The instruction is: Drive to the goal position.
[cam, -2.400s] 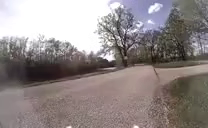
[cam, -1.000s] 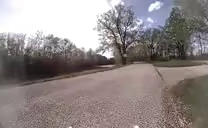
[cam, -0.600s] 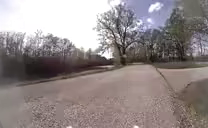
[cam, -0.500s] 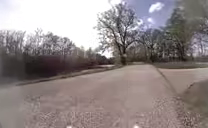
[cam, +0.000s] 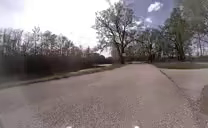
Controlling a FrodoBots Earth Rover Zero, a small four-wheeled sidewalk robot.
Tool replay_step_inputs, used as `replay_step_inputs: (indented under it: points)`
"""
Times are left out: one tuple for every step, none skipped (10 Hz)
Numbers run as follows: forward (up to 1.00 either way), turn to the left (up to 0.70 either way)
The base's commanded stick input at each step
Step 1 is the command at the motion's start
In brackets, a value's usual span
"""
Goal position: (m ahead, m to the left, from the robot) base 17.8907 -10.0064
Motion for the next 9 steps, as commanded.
replay_step_inputs:
  points:
    - [1.00, -0.40]
    - [1.00, -0.40]
    - [1.00, -0.40]
    - [1.00, -0.40]
    - [1.00, -0.19]
    - [1.00, 0.00]
    - [1.00, 0.00]
    - [1.00, 0.00]
    - [1.00, 0.00]
